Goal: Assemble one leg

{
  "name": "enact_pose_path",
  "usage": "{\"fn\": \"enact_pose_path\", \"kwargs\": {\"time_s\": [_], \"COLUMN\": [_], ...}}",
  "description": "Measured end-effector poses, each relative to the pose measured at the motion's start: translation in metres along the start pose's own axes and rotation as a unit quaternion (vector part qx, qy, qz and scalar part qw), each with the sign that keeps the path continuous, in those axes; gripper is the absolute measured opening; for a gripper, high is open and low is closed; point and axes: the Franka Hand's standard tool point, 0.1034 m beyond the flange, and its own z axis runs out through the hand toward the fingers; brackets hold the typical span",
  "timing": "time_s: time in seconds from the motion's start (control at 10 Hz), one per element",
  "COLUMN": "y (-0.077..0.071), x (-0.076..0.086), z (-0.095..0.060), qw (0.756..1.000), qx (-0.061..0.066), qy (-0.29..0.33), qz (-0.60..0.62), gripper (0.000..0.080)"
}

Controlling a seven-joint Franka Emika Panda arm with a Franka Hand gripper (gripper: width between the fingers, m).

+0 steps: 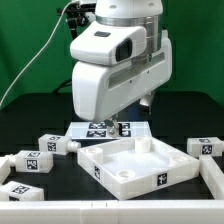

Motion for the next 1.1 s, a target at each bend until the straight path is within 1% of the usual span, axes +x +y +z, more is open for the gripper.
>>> {"fn": "enact_pose_path", "kwargs": {"time_s": [0.1,0.2,0.3,0.4,0.5,0.8,0.9,1.0,1.1], "y": [-0.019,-0.042,-0.06,-0.065,-0.061,-0.062,-0.07,-0.085,-0.097], "x": [-0.003,0.001,0.007,0.01,0.008,0.007,0.005,-0.001,-0.004], "z": [0.007,0.015,0.024,0.027,0.026,0.028,0.039,0.054,0.066], "qw": [1.0,0.999,0.999,0.999,0.999,0.999,0.999,0.998,0.998], "qx": [-0.002,-0.002,0.0,0.0,-0.001,0.0,-0.007,-0.006,-0.005], "qy": [0.002,0.004,0.005,0.006,0.007,0.006,0.017,0.018,0.021], "qz": [0.019,0.037,0.042,0.039,0.04,0.04,0.05,0.053,0.056], "gripper": [0.065,0.065,0.065,0.065,0.065,0.065,0.065,0.065,0.065]}}
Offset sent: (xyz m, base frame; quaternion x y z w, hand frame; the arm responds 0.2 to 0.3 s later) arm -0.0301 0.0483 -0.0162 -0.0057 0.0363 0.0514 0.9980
